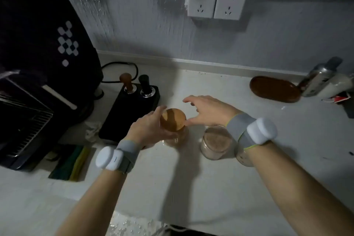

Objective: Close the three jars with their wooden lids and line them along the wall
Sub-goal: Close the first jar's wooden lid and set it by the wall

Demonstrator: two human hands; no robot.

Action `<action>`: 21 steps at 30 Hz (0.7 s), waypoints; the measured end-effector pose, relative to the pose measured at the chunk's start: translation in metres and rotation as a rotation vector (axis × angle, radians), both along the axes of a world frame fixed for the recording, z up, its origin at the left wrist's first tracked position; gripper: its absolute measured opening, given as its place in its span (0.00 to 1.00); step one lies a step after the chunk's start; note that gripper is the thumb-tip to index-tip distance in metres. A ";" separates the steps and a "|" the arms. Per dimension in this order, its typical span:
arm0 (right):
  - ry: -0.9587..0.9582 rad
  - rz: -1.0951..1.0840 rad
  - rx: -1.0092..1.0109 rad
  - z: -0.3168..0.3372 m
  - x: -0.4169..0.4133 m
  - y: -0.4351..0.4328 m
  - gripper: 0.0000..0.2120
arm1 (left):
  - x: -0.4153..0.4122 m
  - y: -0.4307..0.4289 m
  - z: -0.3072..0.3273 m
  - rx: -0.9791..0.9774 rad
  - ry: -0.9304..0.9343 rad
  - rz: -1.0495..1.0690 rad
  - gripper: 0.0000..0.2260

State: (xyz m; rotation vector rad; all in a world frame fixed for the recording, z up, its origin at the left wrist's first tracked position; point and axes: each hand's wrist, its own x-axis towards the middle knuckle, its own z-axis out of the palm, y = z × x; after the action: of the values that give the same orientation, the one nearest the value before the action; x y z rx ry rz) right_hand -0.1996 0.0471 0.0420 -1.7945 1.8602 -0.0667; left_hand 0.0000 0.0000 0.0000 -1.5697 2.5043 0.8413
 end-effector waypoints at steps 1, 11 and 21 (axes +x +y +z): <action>-0.015 -0.002 0.004 -0.003 0.004 -0.003 0.40 | 0.000 0.001 -0.004 0.009 0.020 0.012 0.48; 0.009 0.042 -0.035 -0.036 0.031 -0.013 0.42 | -0.008 0.010 -0.049 0.003 0.256 0.171 0.45; 0.163 0.147 -0.152 -0.044 0.040 -0.022 0.43 | -0.019 0.016 -0.074 0.138 0.448 0.384 0.47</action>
State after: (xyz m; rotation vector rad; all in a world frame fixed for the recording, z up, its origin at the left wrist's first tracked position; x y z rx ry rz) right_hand -0.1598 0.0249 -0.0023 -2.0922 1.8706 -0.0078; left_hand -0.0187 0.0162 -0.0736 -2.0363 2.3564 1.5330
